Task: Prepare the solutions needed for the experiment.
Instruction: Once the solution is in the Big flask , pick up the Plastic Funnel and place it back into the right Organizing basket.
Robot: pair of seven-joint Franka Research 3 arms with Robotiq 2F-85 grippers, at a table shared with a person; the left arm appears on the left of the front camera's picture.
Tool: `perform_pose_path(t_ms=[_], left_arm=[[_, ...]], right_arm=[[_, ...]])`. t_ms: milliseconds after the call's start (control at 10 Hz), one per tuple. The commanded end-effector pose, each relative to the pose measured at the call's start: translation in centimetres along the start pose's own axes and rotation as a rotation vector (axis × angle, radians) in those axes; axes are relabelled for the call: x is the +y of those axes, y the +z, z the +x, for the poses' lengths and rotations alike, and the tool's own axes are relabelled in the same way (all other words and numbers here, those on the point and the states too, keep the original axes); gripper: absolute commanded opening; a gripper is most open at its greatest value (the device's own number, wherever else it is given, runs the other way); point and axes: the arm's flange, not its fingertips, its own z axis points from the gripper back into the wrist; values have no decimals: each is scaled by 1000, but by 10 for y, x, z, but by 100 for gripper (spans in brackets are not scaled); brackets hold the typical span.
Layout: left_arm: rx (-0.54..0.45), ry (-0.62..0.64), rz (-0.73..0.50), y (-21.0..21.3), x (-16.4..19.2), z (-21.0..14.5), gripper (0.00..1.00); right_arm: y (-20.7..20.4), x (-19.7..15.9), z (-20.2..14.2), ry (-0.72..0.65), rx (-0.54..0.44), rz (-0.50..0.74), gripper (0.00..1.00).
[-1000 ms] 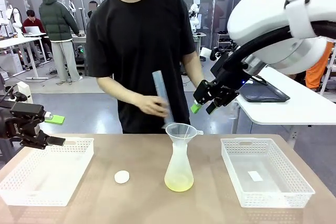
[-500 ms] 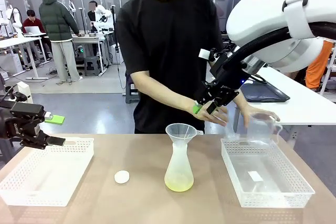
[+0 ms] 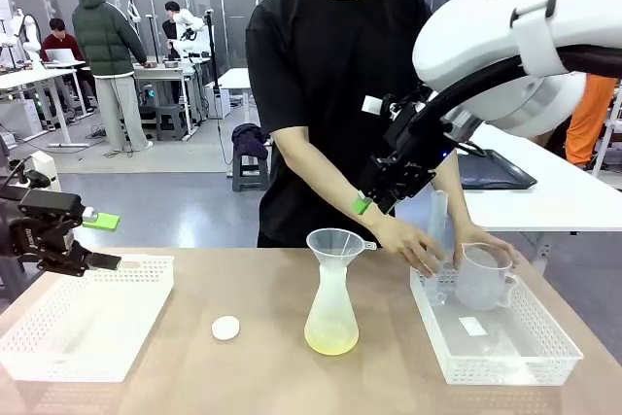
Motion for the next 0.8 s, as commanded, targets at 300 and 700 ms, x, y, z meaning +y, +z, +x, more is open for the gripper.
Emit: perform_pose_path(t_ms=[300,700], left_arm=[[-15,1,-25,-2,-2,0,100],[-15,1,-25,-2,-2,0,100]], right_arm=[[-40,-22,35,37,109,44,66],[-61,-28,36,54,167,72,66]])
